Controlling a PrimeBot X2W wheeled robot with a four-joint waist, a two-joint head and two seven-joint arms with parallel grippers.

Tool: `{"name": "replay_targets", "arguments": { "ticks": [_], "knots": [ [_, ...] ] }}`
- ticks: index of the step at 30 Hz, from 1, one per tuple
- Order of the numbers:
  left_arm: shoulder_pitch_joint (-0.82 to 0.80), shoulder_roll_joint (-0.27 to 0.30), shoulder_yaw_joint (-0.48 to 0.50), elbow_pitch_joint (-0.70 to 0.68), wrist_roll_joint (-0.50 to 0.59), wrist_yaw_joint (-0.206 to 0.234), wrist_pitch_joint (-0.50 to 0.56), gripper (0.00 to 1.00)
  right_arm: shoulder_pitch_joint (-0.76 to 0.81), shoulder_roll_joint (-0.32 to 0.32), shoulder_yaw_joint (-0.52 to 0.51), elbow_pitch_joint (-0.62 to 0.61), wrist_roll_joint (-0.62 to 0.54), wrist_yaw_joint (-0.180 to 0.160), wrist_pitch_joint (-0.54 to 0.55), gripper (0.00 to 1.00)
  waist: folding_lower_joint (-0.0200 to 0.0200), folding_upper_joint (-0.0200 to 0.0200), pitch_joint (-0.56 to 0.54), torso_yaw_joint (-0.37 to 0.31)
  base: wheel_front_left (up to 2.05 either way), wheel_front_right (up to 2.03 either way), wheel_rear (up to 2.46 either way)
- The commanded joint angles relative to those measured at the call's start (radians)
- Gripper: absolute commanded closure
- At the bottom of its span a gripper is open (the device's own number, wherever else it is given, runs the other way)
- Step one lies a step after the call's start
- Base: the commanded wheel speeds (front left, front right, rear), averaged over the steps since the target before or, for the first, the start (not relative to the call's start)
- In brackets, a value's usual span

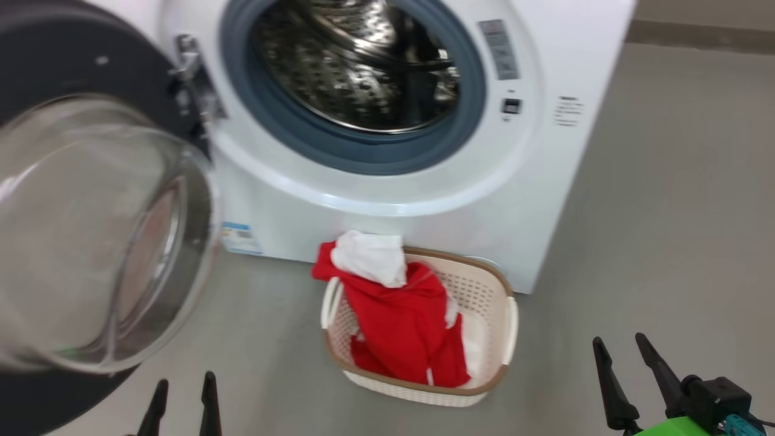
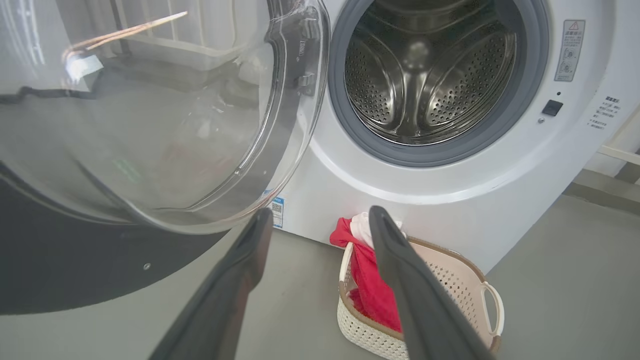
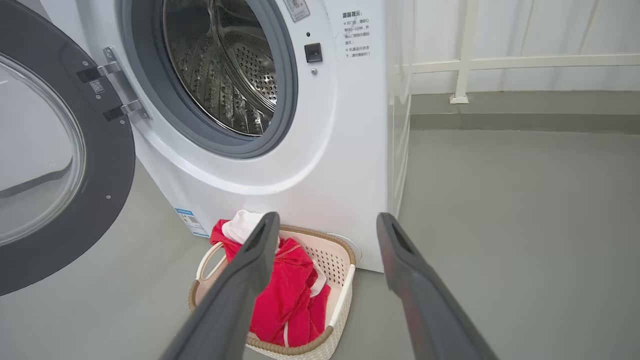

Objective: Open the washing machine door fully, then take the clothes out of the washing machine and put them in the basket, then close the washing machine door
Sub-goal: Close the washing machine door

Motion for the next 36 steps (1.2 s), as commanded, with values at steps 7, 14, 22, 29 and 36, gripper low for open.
{"name": "replay_targets", "arguments": {
  "ticks": [7, 14, 22, 29, 36],
  "knots": [
    [0.015, 0.010, -0.007, -0.032, -0.033, 0.042, -0.006, 0.00, -0.017, -0.020, 0.036, -0.015, 0.002, 0.005, -0.006, 0.00, 0.0000, 0.0000, -0.020, 0.181, 0.00, 0.00, 0.00],
    [0.039, 0.010, -0.004, -0.054, -0.070, 0.081, -0.006, 0.00, -0.035, -0.021, 0.081, -0.001, 0.007, 0.005, -0.006, 0.00, 0.0000, 0.0000, -0.017, 0.221, 0.00, 0.00, 0.00],
    [0.052, 0.010, -0.008, -0.075, -0.079, 0.099, -0.006, 0.00, -0.058, -0.028, 0.107, 0.016, 0.015, 0.005, -0.006, 0.00, 0.0000, 0.0000, -0.015, 0.227, 0.00, 0.00, 0.00],
    [0.053, 0.010, -0.010, -0.085, -0.092, 0.099, -0.006, 0.00, -0.053, -0.026, 0.116, 0.017, 0.019, 0.005, -0.006, 0.00, 0.0000, 0.0000, -0.020, 0.226, 0.00, 0.00, 0.00],
    [-0.002, 0.010, 0.074, -0.183, -0.083, 0.039, -0.006, 1.00, -0.044, -0.022, 0.117, 0.015, 0.020, 0.005, -0.006, 0.00, 0.0000, 0.0000, -0.023, 0.225, 0.00, 0.00, 0.00]
  ]
}}
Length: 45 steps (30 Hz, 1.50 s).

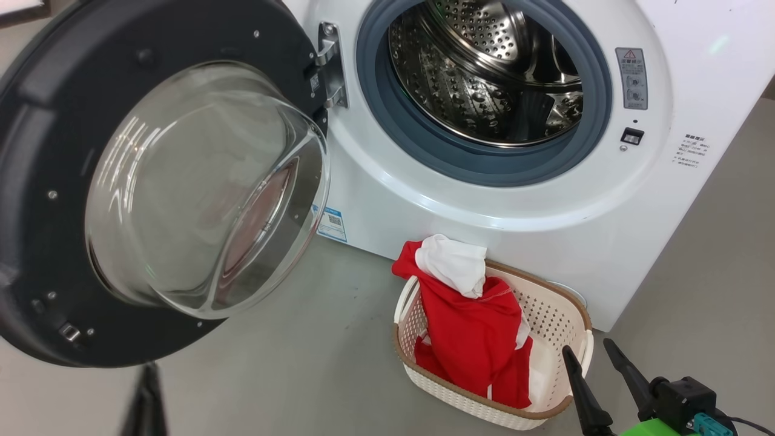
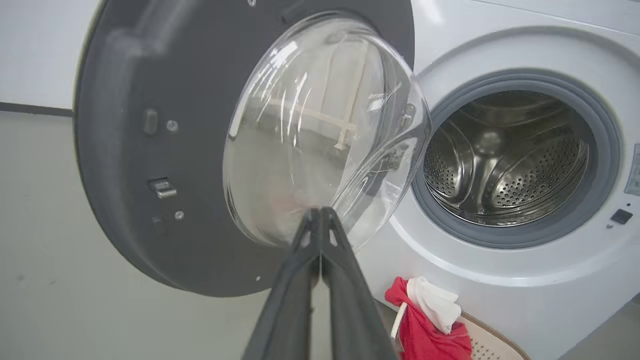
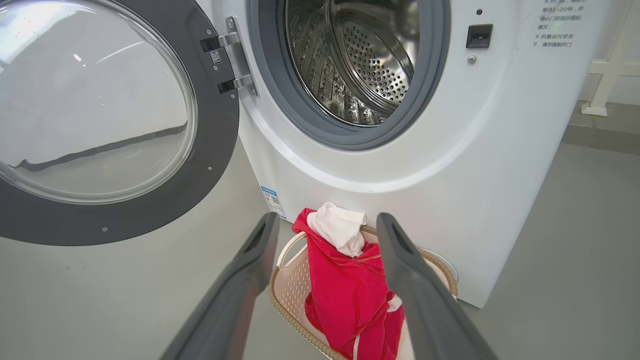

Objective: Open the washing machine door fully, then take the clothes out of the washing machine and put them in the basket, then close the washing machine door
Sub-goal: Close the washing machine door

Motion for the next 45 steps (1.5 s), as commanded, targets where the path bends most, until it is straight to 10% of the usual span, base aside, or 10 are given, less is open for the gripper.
{"name": "replay_targets", "arguments": {
  "ticks": [1, 13, 25, 34, 45],
  "knots": [
    [-0.078, 0.009, 0.083, -0.089, 0.045, -0.034, -0.006, 1.00, -0.020, -0.010, 0.021, -0.023, 0.009, 0.005, -0.006, 0.00, 0.0000, 0.0000, 0.000, 0.000, 0.00, 0.00, 0.00],
    [-0.452, 0.130, 0.388, -0.263, 0.167, -0.160, -0.006, 1.00, -0.012, 0.000, 0.002, -0.034, 0.003, 0.005, -0.006, 0.00, 0.0000, 0.0000, 0.017, -0.004, 0.00, 0.00, 0.00],
    [-0.799, 0.399, 0.497, 0.277, -0.141, -0.166, 0.004, 1.00, -0.005, 0.013, -0.017, -0.048, -0.006, 0.005, -0.006, 0.00, 0.0000, 0.0000, 0.041, -0.015, 0.00, 0.00, 0.00],
    [-0.971, 0.508, 0.454, 0.768, -0.432, -0.166, 0.464, 1.00, -0.028, 0.017, -0.012, -0.044, -0.008, 0.005, -0.006, 0.00, 0.0000, 0.0000, 0.059, -0.022, 0.00, 0.00, 0.00],
    [-0.910, 0.556, 0.341, 0.790, -0.637, -0.166, 0.857, 1.00, -0.025, 0.018, -0.021, -0.046, -0.007, 0.005, -0.006, 0.00, 0.0000, 0.0000, 0.058, -0.045, 0.00, 0.00, 0.00]
  ]
}}
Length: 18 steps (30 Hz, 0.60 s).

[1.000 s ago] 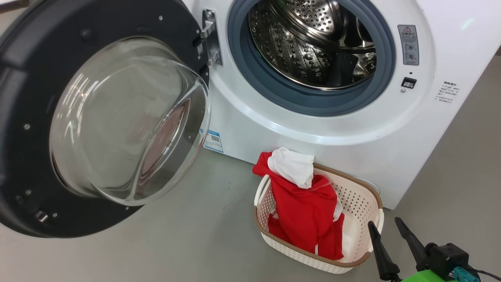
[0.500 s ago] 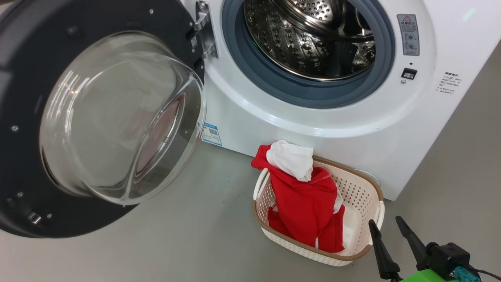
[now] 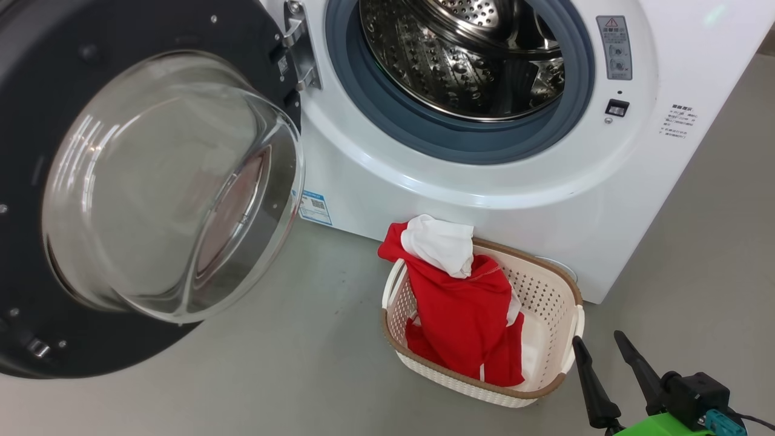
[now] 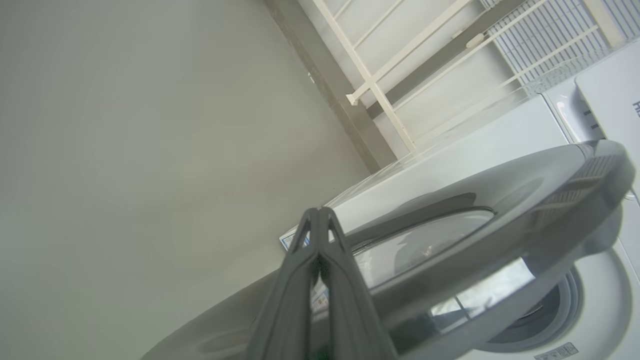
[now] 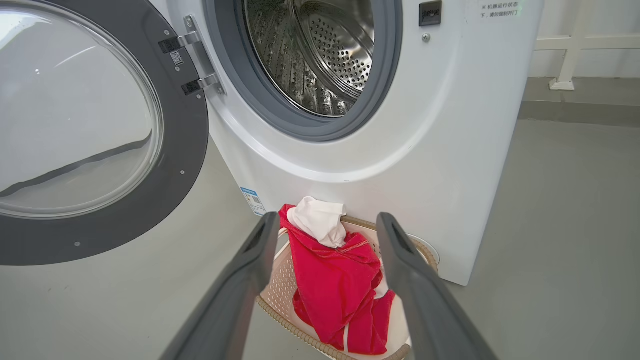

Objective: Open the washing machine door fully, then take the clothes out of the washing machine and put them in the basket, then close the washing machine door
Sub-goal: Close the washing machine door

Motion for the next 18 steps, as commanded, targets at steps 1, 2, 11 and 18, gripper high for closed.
{"name": "replay_targets", "arguments": {
  "ticks": [1, 2, 11, 18],
  "knots": [
    [0.031, 0.072, 0.000, -0.053, -0.034, -0.006, 0.049, 1.00, -0.024, -0.002, 0.018, -0.023, -0.005, 0.005, -0.006, 0.00, 0.0000, -0.0001, -0.003, -0.002, 0.00, 0.00, 0.00],
    [0.031, 0.072, 0.000, -0.053, -0.034, -0.006, 0.049, 1.00, -0.024, -0.002, 0.018, -0.023, -0.005, 0.005, -0.006, 0.00, 0.0000, -0.0001, -0.003, -0.002, 0.00, 0.00, 0.00],
    [0.201, 0.078, -0.103, -0.322, -0.218, -0.006, 0.234, 1.00, -0.012, -0.001, 0.001, -0.028, 0.001, 0.005, -0.006, 0.00, 0.0000, -0.0001, -0.033, -0.008, 0.00, 0.00, 0.00],
    [0.327, 0.090, -0.151, -0.535, -0.342, -0.006, 0.307, 1.00, 0.012, -0.001, -0.006, -0.030, 0.010, 0.005, -0.006, 0.00, 0.0000, -0.0001, -0.068, -0.018, 0.00, 0.00, 0.00]
  ]
}}
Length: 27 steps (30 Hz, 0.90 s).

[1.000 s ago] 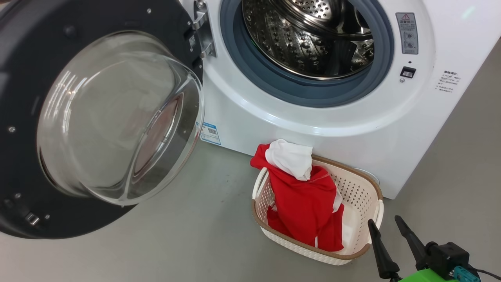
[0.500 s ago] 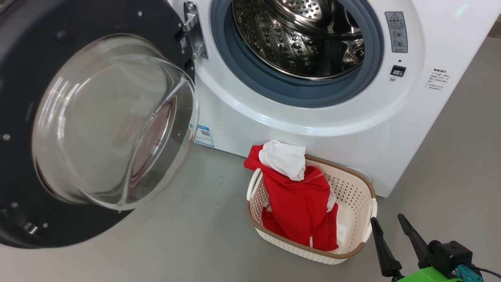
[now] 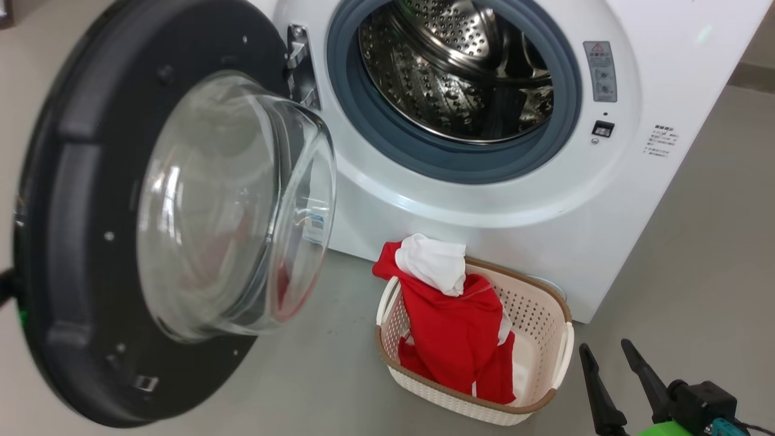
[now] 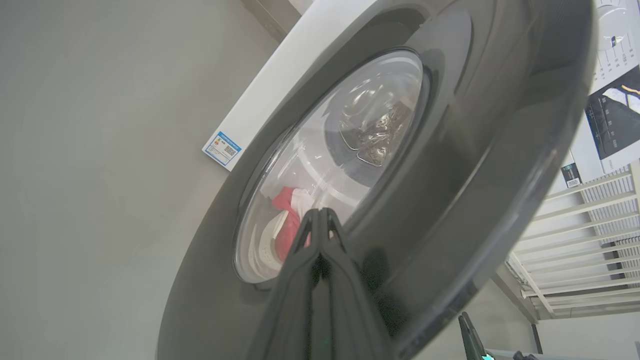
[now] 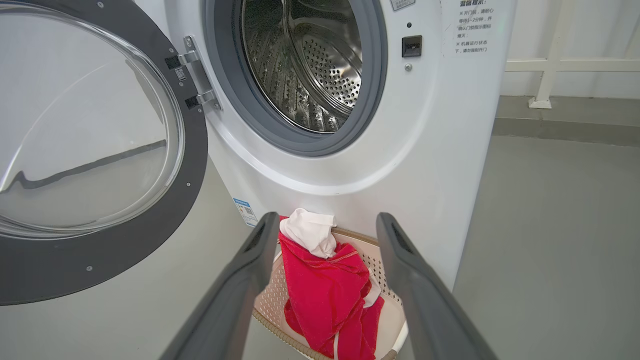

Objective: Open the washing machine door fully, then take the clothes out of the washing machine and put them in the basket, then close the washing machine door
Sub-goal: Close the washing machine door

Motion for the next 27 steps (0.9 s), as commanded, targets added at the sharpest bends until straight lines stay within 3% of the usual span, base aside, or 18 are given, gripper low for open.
{"name": "replay_targets", "arguments": {
  "ticks": [1, 16, 27],
  "knots": [
    [-0.001, 0.059, 0.024, -0.050, -0.024, -0.007, 0.017, 1.00, -0.008, -0.006, 0.018, -0.025, 0.009, 0.005, -0.006, 0.00, 0.0000, 0.0000, -0.012, -0.007, 0.00, 0.00, 0.00],
    [0.094, 0.025, -0.084, -0.315, -0.153, -0.007, 0.043, 1.00, 0.019, -0.006, 0.016, -0.035, 0.013, 0.005, -0.006, 0.00, 0.0000, 0.0000, -0.048, -0.090, 0.00, 0.00, 0.00],
    [0.067, -0.034, -0.176, -0.415, -0.142, -0.007, -0.026, 1.00, 0.016, -0.006, 0.014, -0.038, 0.017, 0.005, -0.006, 0.00, 0.0000, 0.0000, -0.038, -0.179, 0.00, 0.00, 0.00]
  ]
}}
